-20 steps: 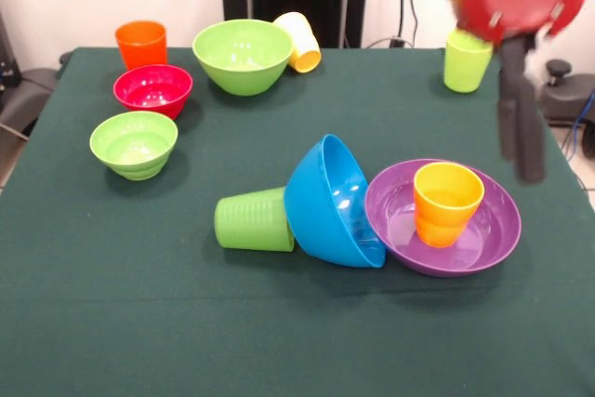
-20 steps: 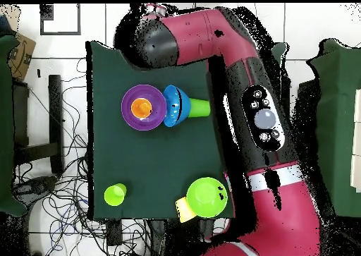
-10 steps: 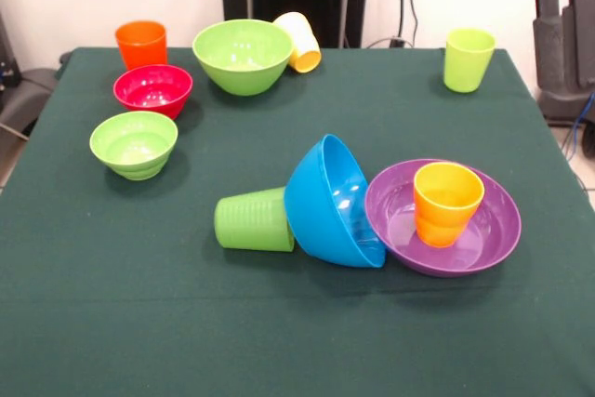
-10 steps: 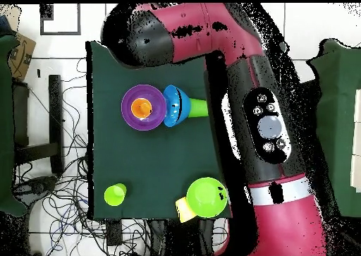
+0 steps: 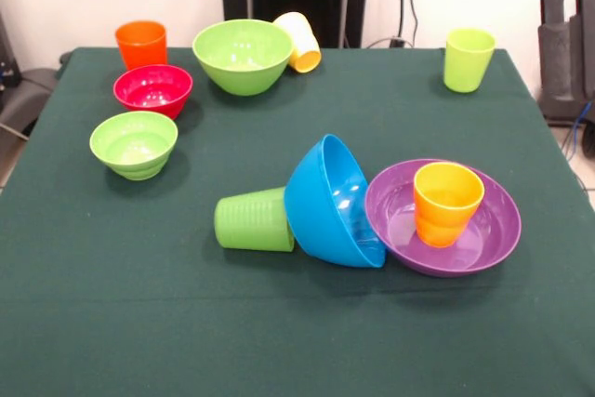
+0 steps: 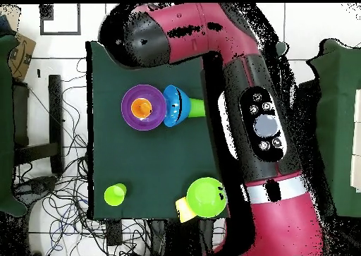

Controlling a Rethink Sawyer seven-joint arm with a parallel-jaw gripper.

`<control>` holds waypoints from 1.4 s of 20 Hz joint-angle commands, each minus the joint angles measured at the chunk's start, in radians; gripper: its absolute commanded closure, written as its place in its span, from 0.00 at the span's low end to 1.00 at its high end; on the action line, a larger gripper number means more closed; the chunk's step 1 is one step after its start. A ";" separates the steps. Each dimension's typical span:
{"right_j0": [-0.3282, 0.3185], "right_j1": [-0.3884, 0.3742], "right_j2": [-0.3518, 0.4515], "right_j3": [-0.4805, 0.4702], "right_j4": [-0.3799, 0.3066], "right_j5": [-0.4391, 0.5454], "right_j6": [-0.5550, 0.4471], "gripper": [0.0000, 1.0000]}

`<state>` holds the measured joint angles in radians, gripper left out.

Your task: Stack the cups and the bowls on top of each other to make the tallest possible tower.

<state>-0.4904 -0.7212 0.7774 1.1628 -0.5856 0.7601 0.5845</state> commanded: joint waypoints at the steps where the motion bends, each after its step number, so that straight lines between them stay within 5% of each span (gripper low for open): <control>1: 0.031 0.113 0.003 0.022 -0.192 0.302 -0.630 0.00; 6: 0.032 0.088 0.023 0.060 -0.373 0.358 -1.112 0.00; 11: 0.013 0.088 0.045 0.104 -0.394 0.479 -1.472 0.00; 17: 0.083 0.002 -0.014 0.077 -0.439 0.553 -1.625 0.00; 28: 0.181 -0.082 -0.115 0.059 -0.509 0.555 -1.695 0.00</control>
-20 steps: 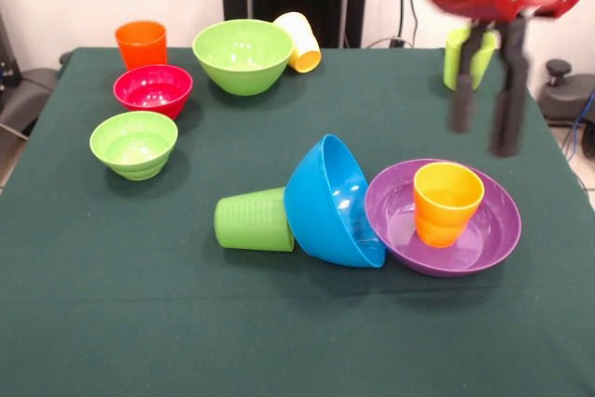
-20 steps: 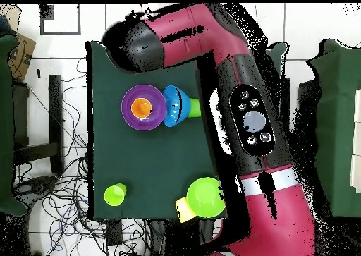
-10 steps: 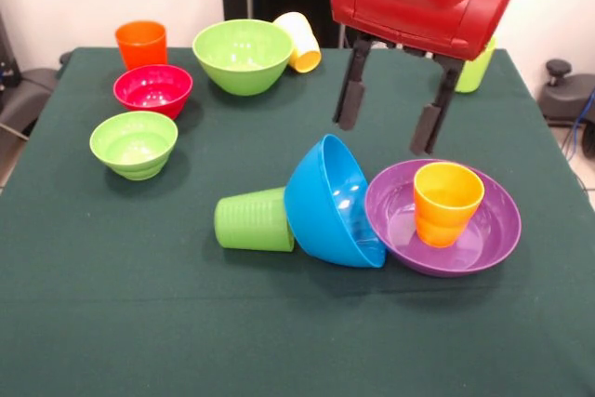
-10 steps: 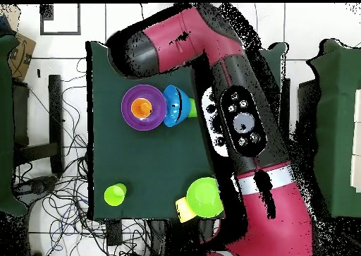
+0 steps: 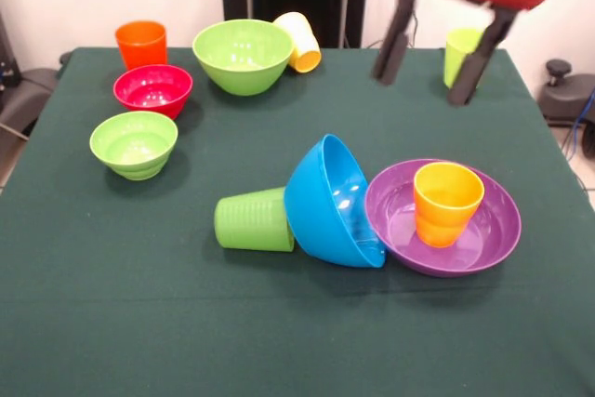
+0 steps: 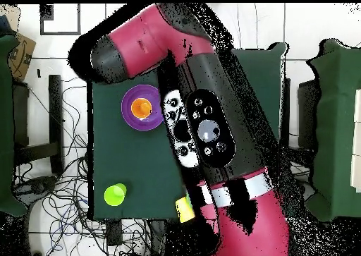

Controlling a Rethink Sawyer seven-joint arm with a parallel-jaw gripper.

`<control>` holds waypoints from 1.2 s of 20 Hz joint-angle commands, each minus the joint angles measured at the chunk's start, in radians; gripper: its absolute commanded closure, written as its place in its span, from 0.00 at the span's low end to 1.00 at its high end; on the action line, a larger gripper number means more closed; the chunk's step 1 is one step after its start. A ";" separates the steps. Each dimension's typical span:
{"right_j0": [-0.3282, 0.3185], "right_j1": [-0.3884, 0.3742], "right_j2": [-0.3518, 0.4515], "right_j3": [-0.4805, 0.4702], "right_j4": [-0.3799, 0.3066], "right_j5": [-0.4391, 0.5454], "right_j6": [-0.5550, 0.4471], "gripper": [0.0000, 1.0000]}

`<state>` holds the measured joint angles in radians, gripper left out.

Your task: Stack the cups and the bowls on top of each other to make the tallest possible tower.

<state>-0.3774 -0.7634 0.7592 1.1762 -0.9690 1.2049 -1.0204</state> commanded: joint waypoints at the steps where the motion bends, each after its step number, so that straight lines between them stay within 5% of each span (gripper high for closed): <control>1: 0.071 -0.037 -0.105 0.045 -0.139 0.103 -0.107 0.00; 24: 0.046 0.125 -0.121 0.012 -0.186 -0.009 -0.169 0.00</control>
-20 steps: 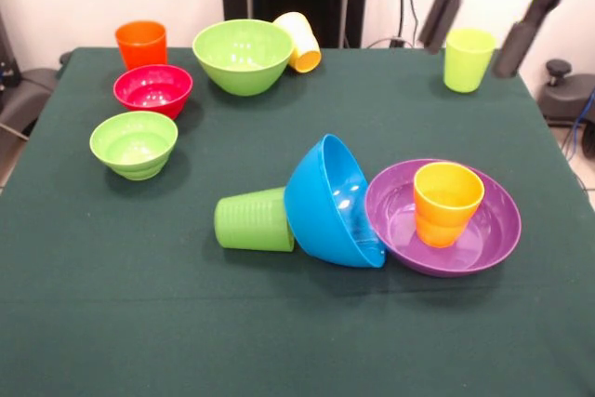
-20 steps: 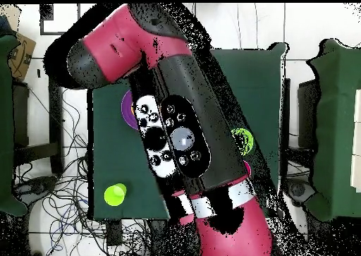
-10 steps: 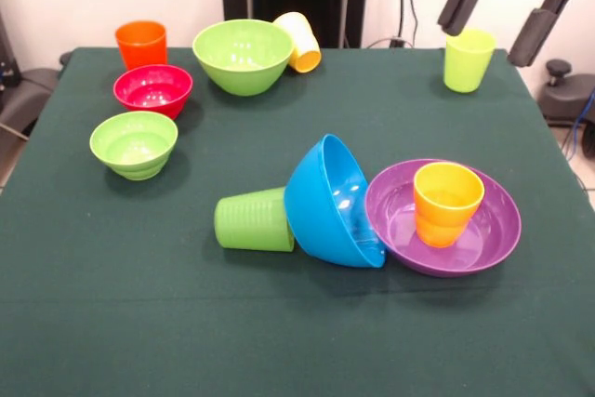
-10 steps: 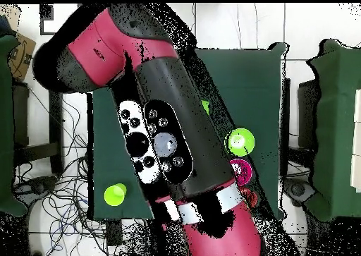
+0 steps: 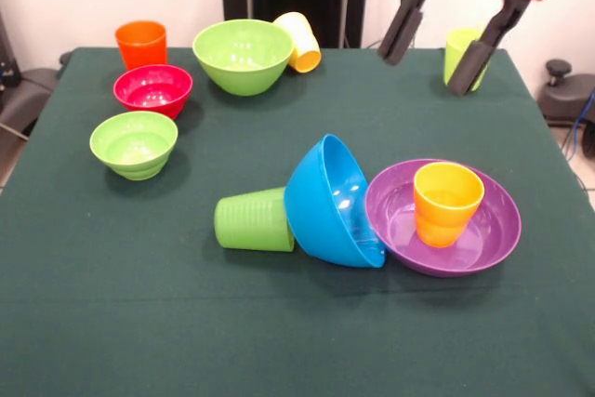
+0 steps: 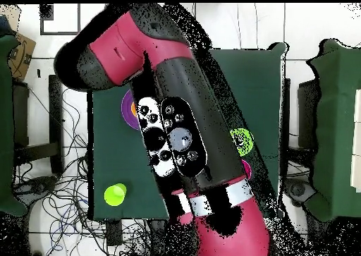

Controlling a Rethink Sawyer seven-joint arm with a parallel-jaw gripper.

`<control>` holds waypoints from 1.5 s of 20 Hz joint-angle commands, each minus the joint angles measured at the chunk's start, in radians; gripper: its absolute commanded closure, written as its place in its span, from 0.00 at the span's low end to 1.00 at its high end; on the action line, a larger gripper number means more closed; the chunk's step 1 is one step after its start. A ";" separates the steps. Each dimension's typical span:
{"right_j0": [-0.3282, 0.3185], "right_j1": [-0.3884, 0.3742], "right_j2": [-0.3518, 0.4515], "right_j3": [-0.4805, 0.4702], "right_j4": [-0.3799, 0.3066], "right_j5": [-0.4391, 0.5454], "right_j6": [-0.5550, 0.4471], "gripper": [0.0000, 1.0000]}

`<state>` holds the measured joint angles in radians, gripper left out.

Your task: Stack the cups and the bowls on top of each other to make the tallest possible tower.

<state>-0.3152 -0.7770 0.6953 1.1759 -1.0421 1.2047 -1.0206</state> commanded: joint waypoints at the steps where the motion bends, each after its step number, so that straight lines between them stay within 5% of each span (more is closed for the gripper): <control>1: -0.013 0.149 -0.060 0.003 -0.120 -0.010 -0.166 0.00; 30: 0.046 0.218 -0.158 -0.037 -0.242 0.019 -0.113 0.00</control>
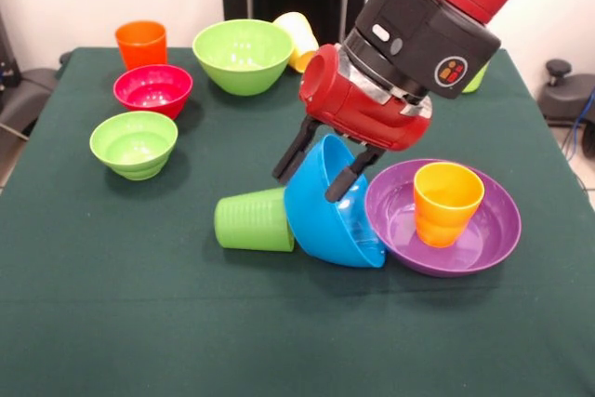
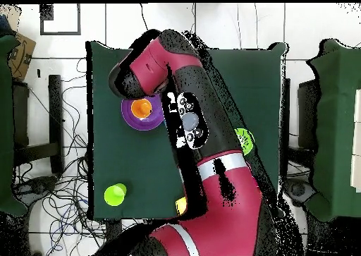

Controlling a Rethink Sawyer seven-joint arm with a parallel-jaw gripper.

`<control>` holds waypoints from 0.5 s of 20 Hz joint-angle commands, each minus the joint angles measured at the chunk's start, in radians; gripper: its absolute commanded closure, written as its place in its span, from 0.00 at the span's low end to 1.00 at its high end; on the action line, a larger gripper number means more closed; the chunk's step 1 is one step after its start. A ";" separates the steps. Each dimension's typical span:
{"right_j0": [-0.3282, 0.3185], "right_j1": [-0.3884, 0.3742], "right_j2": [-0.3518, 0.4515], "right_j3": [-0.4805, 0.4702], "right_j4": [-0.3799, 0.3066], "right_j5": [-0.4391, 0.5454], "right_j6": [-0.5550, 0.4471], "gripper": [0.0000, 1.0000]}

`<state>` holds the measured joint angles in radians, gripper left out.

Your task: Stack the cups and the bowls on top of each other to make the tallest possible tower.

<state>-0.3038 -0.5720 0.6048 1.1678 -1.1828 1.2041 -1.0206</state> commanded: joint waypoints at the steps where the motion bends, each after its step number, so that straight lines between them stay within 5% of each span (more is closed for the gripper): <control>1: 0.035 0.019 -0.071 -0.026 -0.096 0.027 -0.111 0.00; 10: 0.043 0.038 -0.094 -0.007 -0.035 0.082 -0.099 0.00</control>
<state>-0.2808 -0.5625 0.5624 1.1678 -1.1944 1.2041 -1.0206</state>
